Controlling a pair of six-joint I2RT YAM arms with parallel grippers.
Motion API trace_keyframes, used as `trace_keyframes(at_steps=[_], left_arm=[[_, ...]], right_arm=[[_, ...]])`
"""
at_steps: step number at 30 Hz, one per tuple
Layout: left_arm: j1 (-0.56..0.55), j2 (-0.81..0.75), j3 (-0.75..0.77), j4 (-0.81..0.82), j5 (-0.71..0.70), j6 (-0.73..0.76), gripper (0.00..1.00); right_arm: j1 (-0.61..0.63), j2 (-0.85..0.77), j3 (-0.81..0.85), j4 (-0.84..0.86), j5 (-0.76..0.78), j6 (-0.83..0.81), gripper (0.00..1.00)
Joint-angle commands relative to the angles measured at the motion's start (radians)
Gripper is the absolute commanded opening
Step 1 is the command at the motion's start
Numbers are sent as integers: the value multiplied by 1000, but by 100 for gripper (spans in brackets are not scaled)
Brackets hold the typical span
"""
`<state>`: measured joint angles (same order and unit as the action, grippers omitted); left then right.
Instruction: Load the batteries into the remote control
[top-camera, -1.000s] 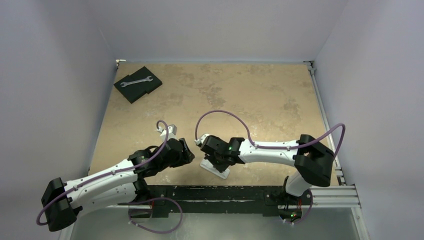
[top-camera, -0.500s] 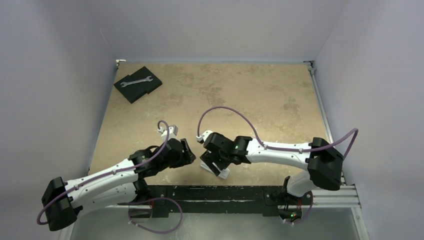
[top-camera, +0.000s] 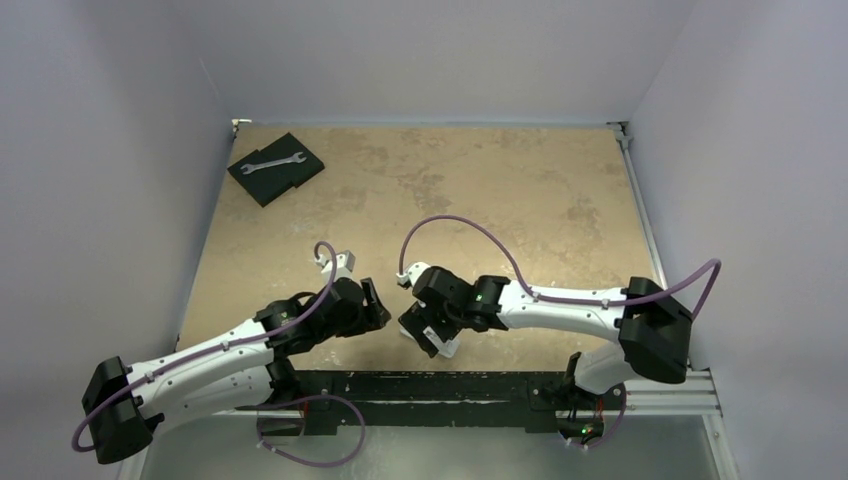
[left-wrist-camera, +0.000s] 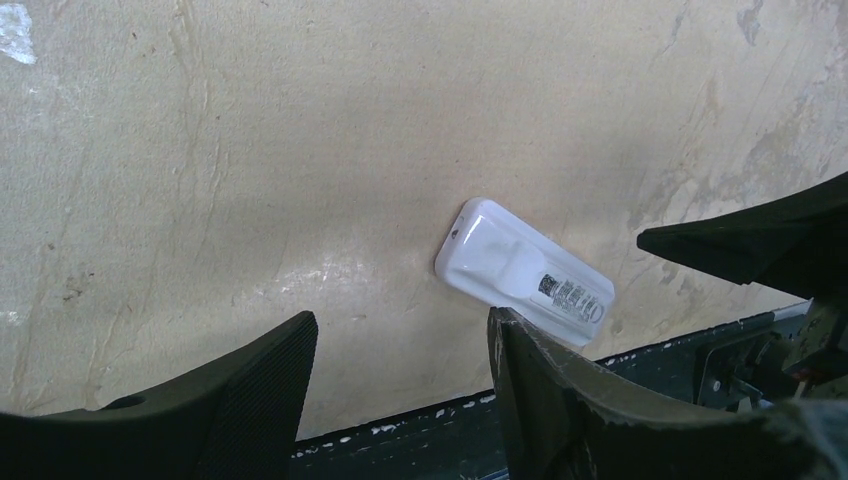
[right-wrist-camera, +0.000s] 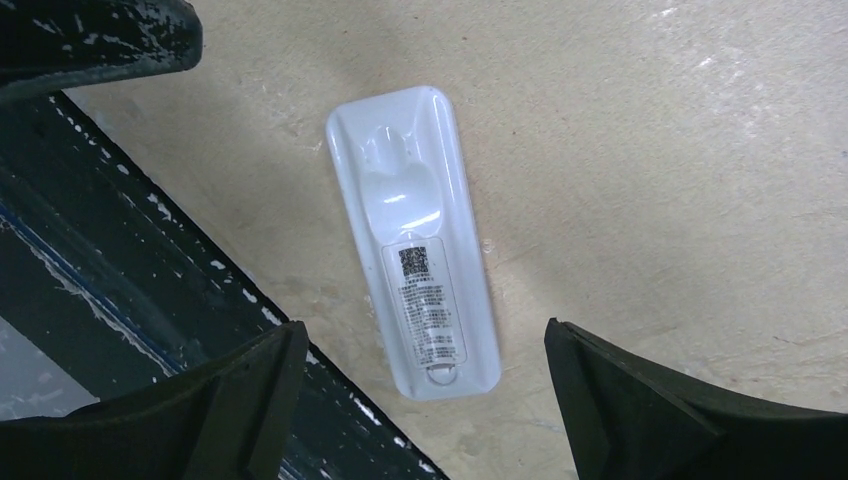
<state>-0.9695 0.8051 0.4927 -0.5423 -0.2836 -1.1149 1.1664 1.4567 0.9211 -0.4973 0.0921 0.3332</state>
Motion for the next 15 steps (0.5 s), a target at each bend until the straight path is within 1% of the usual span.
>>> trace_keyframes(at_steps=[1, 12, 15], left_arm=[[-3, 5, 36, 0, -4, 18, 63], [-2, 47, 40, 28, 0, 24, 63], [-2, 51, 37, 30, 0, 24, 63]], right_arm=[[-7, 19, -21, 53, -46, 7, 99], [-7, 123, -30, 50, -28, 23, 99], [-7, 131, -35, 60, -34, 26, 99]])
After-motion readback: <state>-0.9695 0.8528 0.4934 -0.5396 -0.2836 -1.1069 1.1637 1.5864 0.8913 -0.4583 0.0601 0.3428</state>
